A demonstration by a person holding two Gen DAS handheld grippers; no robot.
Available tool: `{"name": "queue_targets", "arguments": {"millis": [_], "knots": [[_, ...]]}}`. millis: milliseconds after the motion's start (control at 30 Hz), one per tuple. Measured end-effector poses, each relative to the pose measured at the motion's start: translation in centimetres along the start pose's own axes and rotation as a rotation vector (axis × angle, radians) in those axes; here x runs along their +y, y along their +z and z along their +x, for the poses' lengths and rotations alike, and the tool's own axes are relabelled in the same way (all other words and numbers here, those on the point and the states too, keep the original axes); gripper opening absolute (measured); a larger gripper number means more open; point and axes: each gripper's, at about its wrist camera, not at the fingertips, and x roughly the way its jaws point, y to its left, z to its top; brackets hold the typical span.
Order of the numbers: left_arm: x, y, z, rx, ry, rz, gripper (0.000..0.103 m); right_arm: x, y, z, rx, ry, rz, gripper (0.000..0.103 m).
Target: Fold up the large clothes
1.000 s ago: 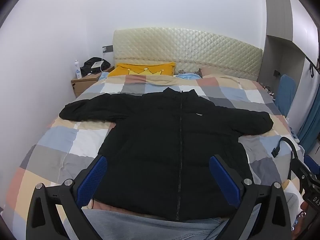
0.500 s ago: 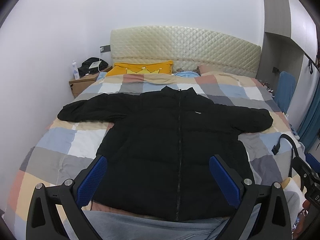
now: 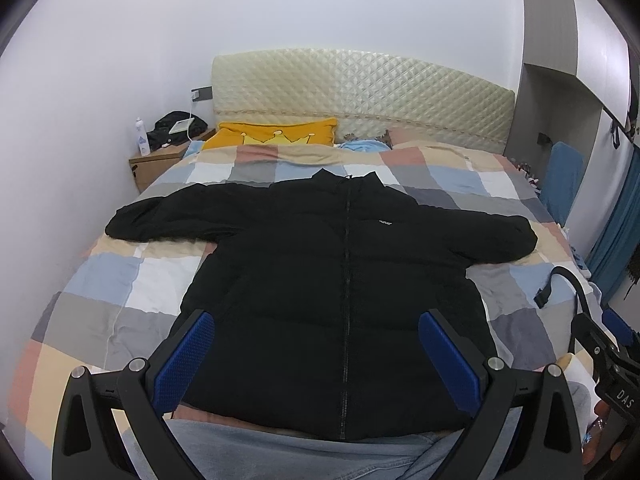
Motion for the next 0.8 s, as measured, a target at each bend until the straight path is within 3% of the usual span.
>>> {"name": "queue_targets", "arguments": {"millis": [800], "knots": [[0.02, -0.61, 0.05, 0.010, -0.007, -0.011, 0.103, 0.08, -0.01, -0.46, -0.001, 0.005, 0.000, 0.103]]}}
